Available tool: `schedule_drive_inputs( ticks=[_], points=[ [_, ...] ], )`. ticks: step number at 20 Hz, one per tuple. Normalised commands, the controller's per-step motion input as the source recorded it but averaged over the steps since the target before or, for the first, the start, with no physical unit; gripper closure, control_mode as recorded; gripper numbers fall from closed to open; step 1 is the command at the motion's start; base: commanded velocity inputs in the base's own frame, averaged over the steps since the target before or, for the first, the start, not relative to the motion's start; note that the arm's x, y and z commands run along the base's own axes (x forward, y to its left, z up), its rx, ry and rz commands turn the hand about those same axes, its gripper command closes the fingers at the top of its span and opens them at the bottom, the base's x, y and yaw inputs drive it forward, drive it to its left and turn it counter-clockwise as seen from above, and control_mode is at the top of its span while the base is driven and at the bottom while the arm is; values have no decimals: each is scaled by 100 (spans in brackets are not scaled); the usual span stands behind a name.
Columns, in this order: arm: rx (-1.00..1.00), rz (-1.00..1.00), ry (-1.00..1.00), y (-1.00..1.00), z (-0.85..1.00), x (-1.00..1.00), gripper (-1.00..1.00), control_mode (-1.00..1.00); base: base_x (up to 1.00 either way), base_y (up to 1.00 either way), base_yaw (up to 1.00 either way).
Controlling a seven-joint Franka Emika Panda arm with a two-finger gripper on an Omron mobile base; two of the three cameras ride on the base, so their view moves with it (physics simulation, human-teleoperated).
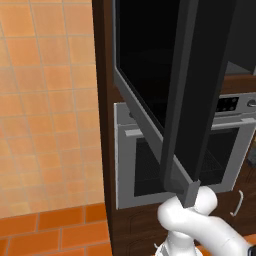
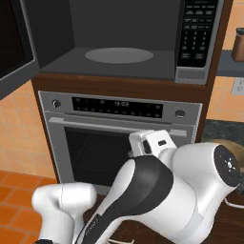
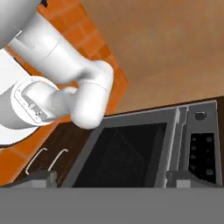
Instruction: Open the microwave, place the bowl with waffle inside the microwave, then close the microwave door and turn it on.
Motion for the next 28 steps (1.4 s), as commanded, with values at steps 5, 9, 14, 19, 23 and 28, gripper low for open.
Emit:
schedule_drive_inputs(
  ticks=[5,9,14,19,23,28],
  points=[
    [-4,-28,25,-93,-45,58,-100,-100,0,0,0],
    [-5,-24,15,-68,-52,74,-100,-100,0,0,0],
    [-1,-16,8,-62,-50,76,-100,-100,0,0,0],
    [0,-13,3,-68,-44,60,-100,-100,0,0,0],
    [0,-11,10,-71,-39,58,-100,-100,0,0,0],
    [0,-11,5,-66,-39,45,-100,-100,0,0,0]
  ],
)
